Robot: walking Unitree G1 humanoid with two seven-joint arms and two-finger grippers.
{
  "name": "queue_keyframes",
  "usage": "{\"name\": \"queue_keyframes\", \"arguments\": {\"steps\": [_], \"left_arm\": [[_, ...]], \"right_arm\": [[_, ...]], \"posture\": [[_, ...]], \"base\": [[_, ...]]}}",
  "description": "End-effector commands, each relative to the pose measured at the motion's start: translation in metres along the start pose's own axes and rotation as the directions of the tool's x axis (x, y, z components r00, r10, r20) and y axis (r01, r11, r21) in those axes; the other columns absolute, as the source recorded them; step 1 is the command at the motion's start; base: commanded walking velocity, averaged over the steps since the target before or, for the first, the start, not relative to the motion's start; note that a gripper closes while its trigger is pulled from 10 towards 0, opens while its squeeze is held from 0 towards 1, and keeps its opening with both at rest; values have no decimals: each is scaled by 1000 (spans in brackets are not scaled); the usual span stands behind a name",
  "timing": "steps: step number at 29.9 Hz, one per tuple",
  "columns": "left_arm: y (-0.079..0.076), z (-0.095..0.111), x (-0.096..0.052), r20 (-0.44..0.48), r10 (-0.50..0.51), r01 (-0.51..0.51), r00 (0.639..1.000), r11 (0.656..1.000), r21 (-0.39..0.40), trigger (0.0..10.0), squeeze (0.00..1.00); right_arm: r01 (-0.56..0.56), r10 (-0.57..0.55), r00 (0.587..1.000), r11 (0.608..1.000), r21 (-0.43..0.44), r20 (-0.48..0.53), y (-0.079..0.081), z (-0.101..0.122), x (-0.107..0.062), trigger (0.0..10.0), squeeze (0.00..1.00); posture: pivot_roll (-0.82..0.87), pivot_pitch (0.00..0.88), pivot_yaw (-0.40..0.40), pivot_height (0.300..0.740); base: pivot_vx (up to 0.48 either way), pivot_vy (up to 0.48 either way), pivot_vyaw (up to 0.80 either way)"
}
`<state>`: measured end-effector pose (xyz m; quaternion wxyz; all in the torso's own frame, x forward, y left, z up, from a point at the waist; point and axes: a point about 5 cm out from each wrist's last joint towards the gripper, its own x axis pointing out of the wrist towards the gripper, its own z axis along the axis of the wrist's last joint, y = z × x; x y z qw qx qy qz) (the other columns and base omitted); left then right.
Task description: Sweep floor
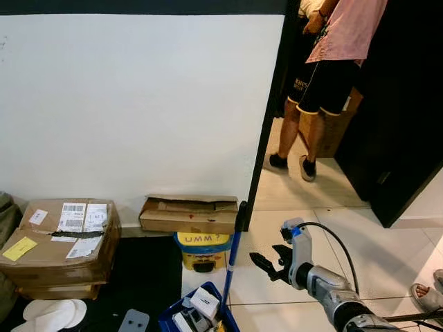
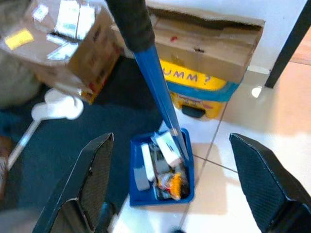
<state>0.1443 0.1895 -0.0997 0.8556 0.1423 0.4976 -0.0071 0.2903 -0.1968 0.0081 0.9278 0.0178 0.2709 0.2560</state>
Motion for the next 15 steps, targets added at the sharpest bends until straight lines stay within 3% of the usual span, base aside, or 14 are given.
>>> {"name": "queue_keyframes", "arguments": {"steps": [1, 7, 10, 15], "left_arm": [[0, -2, 0, -11, 5, -5, 1000, 1000, 8, 10000, 0], [0, 0, 0, -6, 5, -5, 1000, 1000, 8, 10000, 0], [3, 2, 1, 0, 9, -9, 1000, 1000, 14, 10000, 0], [5, 3, 1, 3, 16, -16, 1000, 1000, 15, 10000, 0]], "right_arm": [[-35, 33, 999, 997, -70, -21, 3, 2, 2, 10000, 0], [-58, 58, 998, 989, -136, -11, 9, 10, 8, 10000, 0], [-108, 113, 993, 978, -178, 19, 26, 19, 20, 10000, 0], [-111, 121, 992, 971, -211, 36, 35, 23, 26, 10000, 0]], "posture": [[-80, 0, -33, 740], [-83, 0, -32, 740], [-80, 0, -27, 740], [-78, 0, -30, 740]], "base": [[0, 0, 0], [0, 0, 0], [0, 0, 0], [0, 0, 0]]}}
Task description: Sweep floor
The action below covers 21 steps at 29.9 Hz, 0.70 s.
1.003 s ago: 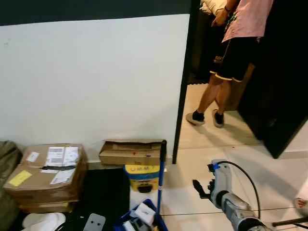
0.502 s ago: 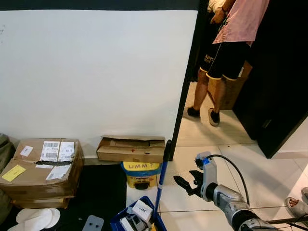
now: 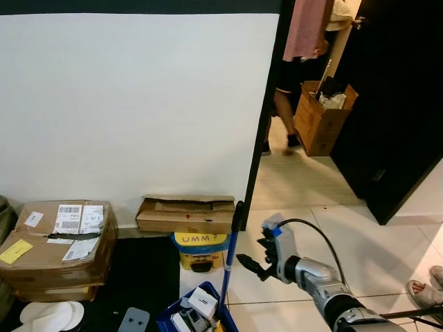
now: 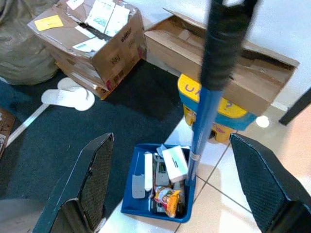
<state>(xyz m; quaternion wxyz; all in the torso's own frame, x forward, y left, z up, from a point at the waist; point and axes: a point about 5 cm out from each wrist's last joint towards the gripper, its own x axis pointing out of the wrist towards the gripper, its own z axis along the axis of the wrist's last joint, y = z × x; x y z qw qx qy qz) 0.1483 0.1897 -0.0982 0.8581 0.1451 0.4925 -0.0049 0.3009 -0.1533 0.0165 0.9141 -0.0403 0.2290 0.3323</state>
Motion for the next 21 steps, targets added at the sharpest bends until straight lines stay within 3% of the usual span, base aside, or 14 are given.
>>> {"name": "queue_keyframes", "arguments": {"steps": [1, 13, 18, 21], "left_arm": [[4, 0, 0, -6, 8, -8, 1000, 1000, 11, 10000, 0], [1, -5, -1, -13, 2, -2, 1000, 1000, 8, 10000, 0], [1, -6, -1, -16, 3, -3, 1000, 1000, 9, 10000, 0], [3, -6, -1, -16, 2, -2, 1000, 1000, 20, 10000, 0]], "right_arm": [[15, -15, 1000, 999, -51, 6, 0, 7, 3, 10000, 0], [114, -115, 993, 988, -105, -3, -2, 15, 10, 10000, 0], [162, -163, 987, 983, -86, -7, -5, 15, 9, 10000, 0], [234, -234, 972, 972, 0, -1, -8, 14, 10, 10000, 0]], "posture": [[-78, 0, -28, 740], [-74, 0, -21, 740], [-74, 0, -21, 740], [-79, 0, -5, 740]], "base": [[0, 0, 0], [0, 0, 0], [0, 0, 0], [0, 0, 0]]}}
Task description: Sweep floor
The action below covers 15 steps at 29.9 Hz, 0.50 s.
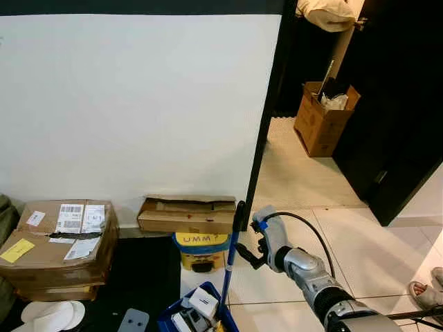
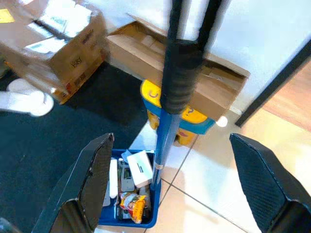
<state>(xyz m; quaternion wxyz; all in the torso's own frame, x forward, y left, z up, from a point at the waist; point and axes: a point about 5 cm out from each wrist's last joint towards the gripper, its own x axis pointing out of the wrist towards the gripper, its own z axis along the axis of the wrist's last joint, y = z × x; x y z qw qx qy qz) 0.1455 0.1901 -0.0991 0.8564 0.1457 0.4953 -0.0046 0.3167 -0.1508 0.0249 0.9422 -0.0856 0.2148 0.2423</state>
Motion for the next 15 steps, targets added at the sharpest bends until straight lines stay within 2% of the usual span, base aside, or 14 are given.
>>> {"name": "queue_keyframes", "arguments": {"steps": [1, 3, 5, 9, 15], "left_arm": [[3, -3, 0, -9, 2, -2, 1000, 1000, 19, 10000, 0], [4, -2, 0, -6, 1, -1, 1000, 1000, 24, 10000, 0], [4, -2, 0, -5, 0, 0, 1000, 1000, 26, 10000, 0], [4, -1, 0, -1, -1, 1, 1000, 1000, 30, 10000, 0], [7, -3, 0, -4, 0, 0, 1000, 999, 43, 10000, 0]], "right_arm": [[31, -30, 1000, 998, 48, -9, 0, 0, 2, 10000, 0], [68, -67, 998, 992, 108, -10, 1, -1, 3, 10000, 0], [81, -80, 997, 989, 126, -12, 1, -2, 3, 10000, 0], [160, -158, 987, 982, 95, -33, -4, -3, 2, 10000, 0], [187, -185, 982, 975, 117, -27, -5, -1, 3, 10000, 0]], "posture": [[-79, 0, -5, 740], [-79, 0, -5, 740], [-79, 0, -5, 740], [-71, 0, 10, 740], [-58, 7, 22, 740]], "base": [[0, 0, 0], [0, 0, 0], [0, 0, 0], [0, 0, 0], [0, 0, 0]]}}
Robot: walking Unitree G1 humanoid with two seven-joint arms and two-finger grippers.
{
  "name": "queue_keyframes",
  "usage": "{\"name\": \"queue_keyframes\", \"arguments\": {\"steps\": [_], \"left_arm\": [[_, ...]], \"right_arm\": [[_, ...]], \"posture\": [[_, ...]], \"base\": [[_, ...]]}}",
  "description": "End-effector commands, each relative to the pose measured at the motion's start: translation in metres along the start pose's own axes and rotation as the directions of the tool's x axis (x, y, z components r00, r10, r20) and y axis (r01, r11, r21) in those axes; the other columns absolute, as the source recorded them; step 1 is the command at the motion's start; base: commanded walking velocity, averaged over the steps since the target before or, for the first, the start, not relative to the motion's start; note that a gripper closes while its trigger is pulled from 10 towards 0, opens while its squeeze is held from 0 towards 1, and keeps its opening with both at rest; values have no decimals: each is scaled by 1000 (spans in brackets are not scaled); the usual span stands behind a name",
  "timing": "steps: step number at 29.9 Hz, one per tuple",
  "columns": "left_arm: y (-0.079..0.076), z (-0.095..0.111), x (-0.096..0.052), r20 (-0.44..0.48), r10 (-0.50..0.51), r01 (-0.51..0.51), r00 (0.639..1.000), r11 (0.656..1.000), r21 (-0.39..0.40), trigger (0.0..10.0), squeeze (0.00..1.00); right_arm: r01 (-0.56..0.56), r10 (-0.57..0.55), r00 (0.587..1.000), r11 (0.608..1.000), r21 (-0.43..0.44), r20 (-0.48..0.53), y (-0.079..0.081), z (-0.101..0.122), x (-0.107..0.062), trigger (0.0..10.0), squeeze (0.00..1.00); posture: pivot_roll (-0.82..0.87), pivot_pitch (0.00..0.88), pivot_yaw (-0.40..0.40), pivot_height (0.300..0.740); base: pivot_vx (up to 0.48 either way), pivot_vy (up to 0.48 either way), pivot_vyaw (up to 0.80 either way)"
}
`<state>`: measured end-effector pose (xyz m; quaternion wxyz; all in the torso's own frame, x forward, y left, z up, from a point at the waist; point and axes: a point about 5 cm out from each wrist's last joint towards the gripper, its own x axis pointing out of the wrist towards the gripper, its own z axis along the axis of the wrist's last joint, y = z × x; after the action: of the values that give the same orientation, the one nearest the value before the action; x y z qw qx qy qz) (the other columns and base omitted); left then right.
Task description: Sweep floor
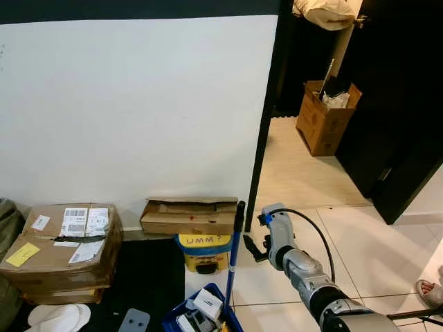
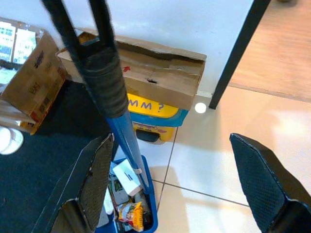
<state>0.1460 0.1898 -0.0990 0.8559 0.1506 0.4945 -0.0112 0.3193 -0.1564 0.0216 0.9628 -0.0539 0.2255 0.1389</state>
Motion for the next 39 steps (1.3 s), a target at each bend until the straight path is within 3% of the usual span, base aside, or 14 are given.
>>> {"name": "queue_keyframes", "arguments": {"steps": [1, 8, 16, 25, 33, 34, 35, 36, 39], "left_arm": [[7, -4, 0, -7, 6, -6, 1000, 1000, 28, 10000, 0], [9, -9, -1, -17, 10, -10, 1000, 999, 42, 10000, 0], [8, -15, -3, -18, 11, -10, 1000, 999, 50, 10000, 0], [25, -13, -4, 53, 69, -71, 996, 997, 32, 10000, 0], [39, -6, -5, 102, 121, -123, 987, 992, 16, 10000, 0], [40, -7, -5, 103, 127, -129, 987, 992, 14, 10000, 0], [40, -7, -5, 103, 127, -129, 987, 992, 14, 10000, 0], [40, -8, -5, 103, 130, -131, 986, 991, 12, 10000, 0], [41, -10, -6, 102, 133, -134, 986, 991, 10, 10000, 0]], "right_arm": [[-2, 2, 1000, 1000, 6, -3, 1, 2, 2, 10000, 0], [-38, 36, 999, 997, 71, 32, 9, 8, 4, 10000, 0], [-38, 35, 998, 998, 44, 59, 12, 17, 7, 10000, 0], [2, -6, 992, 1000, 31, 128, 8, 37, 10, 10000, 0], [-34, 31, 986, 999, 15, 166, 18, 46, 13, 10000, 0], [-23, 24, 984, 1000, -8, 178, 18, 49, 14, 3451, 0], [-23, 24, 984, 1000, -8, 178, 18, 49, 14, 3451, 0], [-10, 13, 982, 1000, -19, 190, 17, 53, 14, 0, 0], [7, -3, 978, 1000, -19, 207, 14, 57, 14, 0, 0]], "posture": [[-58, 7, 22, 740], [-36, 24, 19, 740], [-13, 89, 23, 740], [47, 201, 35, 740], [71, 218, 34, 740], [72, 216, 34, 740], [72, 216, 34, 740], [71, 216, 34, 740], [70, 213, 34, 740]], "base": [[0, 0, 0], [0, 0, 0], [0, 0, 0], [0, 0, 0], [0, 0, 0], [0, 0, 0], [0, 0, 0], [0, 0, 0], [0, 0, 0]]}}
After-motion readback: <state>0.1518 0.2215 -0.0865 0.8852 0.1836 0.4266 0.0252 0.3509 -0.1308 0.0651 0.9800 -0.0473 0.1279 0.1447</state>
